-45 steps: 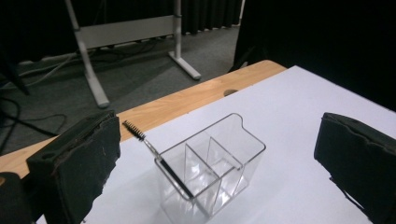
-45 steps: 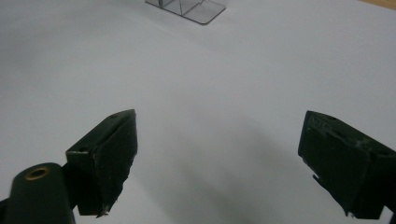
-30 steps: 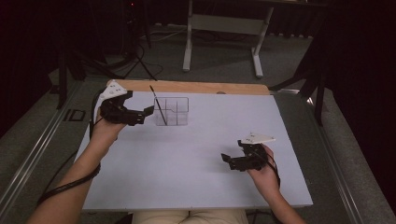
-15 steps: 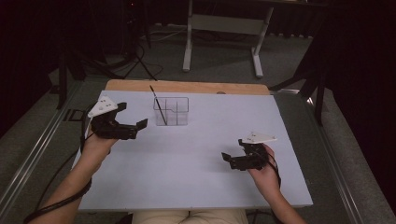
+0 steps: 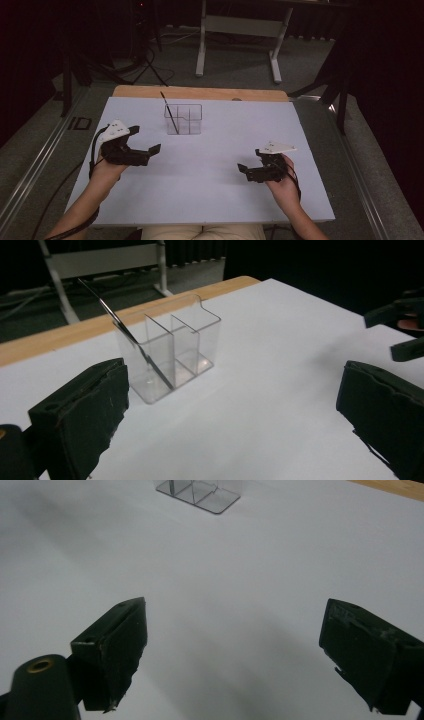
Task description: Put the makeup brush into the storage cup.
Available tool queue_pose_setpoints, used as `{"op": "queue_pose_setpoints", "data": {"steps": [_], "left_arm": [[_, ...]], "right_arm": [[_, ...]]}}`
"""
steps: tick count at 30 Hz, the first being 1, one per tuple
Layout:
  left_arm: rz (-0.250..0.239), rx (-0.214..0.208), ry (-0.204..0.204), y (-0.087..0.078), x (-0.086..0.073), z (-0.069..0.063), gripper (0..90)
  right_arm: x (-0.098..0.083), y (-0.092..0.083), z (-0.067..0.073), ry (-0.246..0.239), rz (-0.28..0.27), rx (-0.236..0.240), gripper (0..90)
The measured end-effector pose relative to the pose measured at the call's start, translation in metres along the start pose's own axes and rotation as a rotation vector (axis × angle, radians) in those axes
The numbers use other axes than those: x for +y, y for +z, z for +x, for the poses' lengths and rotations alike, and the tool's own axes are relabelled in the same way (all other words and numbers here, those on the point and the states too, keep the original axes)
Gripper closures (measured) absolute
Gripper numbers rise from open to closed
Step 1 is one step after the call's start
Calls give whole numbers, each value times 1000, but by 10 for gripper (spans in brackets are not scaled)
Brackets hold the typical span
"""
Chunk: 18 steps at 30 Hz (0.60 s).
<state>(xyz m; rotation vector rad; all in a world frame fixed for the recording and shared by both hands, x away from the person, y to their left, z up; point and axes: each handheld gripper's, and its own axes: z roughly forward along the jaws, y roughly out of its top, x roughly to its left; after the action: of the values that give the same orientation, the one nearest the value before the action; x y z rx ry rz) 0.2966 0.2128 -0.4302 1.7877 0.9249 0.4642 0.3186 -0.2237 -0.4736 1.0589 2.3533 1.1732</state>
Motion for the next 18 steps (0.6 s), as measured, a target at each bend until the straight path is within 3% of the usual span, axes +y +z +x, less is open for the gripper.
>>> {"op": "queue_pose_setpoints", "data": {"steps": [7, 13, 18], "left_arm": [[9, -16, 7, -5, -13, -5, 14], [14, -23, -16, -11, -25, -11, 14], [32, -36, -5, -12, -37, -16, 14]], "right_arm": [[0, -1, 0, 3, -2, -1, 121], [0, -1, 0, 4, -1, 0, 121], [0, -1, 0, 1, 1, -6, 121]]}}
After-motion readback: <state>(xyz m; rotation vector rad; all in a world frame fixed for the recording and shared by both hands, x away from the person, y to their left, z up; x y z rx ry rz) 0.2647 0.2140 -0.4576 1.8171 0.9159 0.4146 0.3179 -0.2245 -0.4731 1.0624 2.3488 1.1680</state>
